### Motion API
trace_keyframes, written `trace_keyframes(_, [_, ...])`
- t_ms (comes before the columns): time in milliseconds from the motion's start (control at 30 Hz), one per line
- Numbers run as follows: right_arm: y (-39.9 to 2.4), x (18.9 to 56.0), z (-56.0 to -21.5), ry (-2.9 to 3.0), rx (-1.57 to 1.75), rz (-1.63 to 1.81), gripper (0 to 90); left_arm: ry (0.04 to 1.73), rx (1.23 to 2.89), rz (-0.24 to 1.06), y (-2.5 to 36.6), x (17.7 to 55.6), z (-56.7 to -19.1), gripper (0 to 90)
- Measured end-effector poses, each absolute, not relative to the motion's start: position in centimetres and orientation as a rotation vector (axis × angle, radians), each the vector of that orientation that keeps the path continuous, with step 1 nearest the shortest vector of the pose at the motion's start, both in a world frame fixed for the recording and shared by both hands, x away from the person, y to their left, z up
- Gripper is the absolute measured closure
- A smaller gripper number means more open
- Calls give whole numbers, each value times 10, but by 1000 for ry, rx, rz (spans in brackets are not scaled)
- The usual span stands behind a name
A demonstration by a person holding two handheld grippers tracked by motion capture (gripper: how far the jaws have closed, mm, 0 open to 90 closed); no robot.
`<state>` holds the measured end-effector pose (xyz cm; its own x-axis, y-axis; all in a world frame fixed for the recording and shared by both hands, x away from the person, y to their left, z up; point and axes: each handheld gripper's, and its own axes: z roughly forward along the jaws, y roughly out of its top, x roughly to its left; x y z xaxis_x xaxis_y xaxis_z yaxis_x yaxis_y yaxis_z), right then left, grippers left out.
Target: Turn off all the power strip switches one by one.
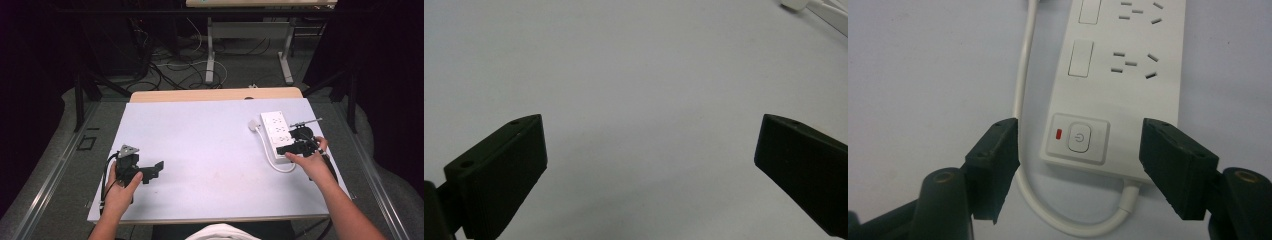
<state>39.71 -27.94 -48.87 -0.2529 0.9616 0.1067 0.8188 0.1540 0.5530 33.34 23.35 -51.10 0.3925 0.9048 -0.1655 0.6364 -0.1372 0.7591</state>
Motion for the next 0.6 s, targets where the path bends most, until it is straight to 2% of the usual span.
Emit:
trace_keyframes(133, [-278,401,-489,2157,1742,738,514,1329,1865,430,234,333,-511,6])
trace_keyframes(200, [-277,403,-489,2161,1748,731,560,1328,1866,430,234,334,-511,6])
trace_keyframes(233, [-277,405,-489,2160,1756,719,633,1327,1867,430,234,334,-511,6])
trace_keyframes(300, [-277,406,-490,2159,1754,717,658,1327,1864,436,234,334,-512,5])
trace_keyframes(400, [-277,409,-493,2171,1755,696,761,1330,1866,431,235,334,-512,6])
trace_keyframes(600, [-274,411,-495,2185,1745,659,858,1325,1872,430,235,334,-512,5])
